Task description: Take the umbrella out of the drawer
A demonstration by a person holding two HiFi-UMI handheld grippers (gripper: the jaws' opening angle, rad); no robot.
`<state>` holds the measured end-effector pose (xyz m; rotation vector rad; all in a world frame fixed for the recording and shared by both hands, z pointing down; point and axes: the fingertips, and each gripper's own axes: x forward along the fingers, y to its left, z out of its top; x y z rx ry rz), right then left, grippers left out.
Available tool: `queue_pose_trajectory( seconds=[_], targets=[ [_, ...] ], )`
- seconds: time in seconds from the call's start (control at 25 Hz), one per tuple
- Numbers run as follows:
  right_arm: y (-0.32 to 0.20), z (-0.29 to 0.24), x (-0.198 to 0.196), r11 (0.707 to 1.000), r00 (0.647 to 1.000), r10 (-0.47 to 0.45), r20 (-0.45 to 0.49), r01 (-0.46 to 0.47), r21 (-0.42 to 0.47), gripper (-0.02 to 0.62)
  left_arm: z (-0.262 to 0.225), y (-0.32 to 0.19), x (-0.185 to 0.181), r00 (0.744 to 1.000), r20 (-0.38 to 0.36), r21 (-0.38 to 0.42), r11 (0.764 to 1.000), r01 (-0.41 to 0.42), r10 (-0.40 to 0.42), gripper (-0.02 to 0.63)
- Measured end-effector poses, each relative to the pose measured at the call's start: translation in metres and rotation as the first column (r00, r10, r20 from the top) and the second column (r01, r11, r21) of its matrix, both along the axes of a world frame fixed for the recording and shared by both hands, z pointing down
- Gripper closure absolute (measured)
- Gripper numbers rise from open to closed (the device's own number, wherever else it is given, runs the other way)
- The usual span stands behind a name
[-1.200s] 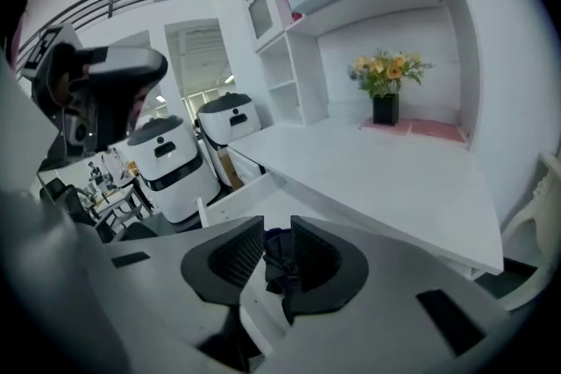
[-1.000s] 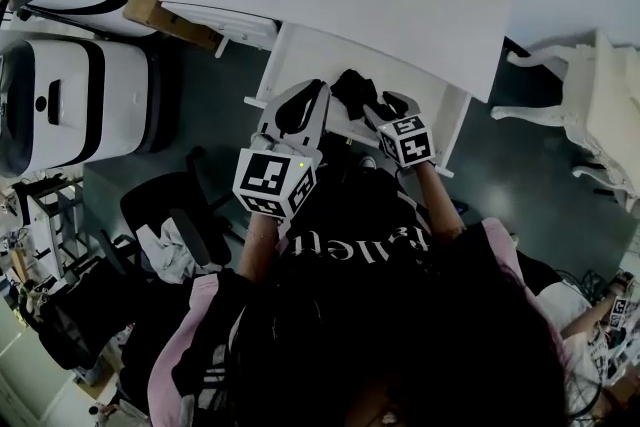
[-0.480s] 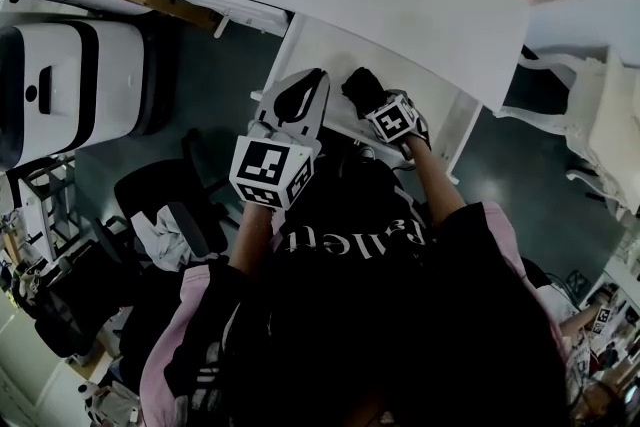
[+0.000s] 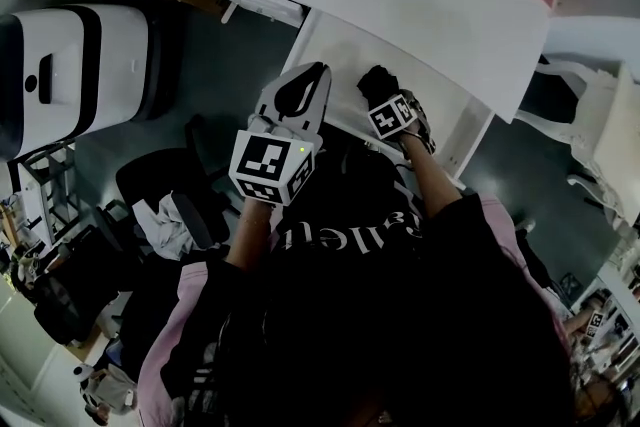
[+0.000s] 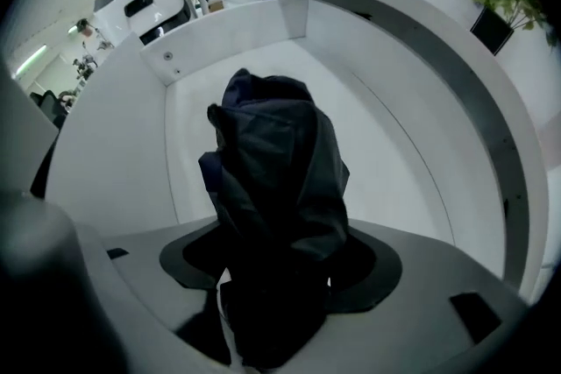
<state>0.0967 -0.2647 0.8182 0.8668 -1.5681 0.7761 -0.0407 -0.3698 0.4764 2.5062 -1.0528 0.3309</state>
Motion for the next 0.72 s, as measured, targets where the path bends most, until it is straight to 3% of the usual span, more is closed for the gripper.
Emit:
queue_pose_trajectory(
  seconds=[0.16, 0.4, 0.72],
  targets=[
    [-0.001, 0.006, 0.002, 0.999, 1.0, 0.028, 0.004, -0.027, -0.04, 0.302, 0.004, -0.005, -0.008, 1.0, -0.001, -0.007, 1.0, 0.009, -0.009, 0.574],
    [-0.007, -0.006, 0.002, 0.999, 0.999, 0.039, 0.026, -0.039, -0.027, 0.304, 0.007, -0.014, -0.012, 1.0, 0.0, -0.008, 1.0, 0.015, -0.015, 0.575],
    [-0.017, -0.063, 0.001, 0.988, 0.986, 0.111, 0.128, -0.124, 0.096, 0.304, -0.004, -0.007, -0.003, 1.0, -0.007, 0.013, 1.0, -0.004, 0.004, 0.575]
  ],
)
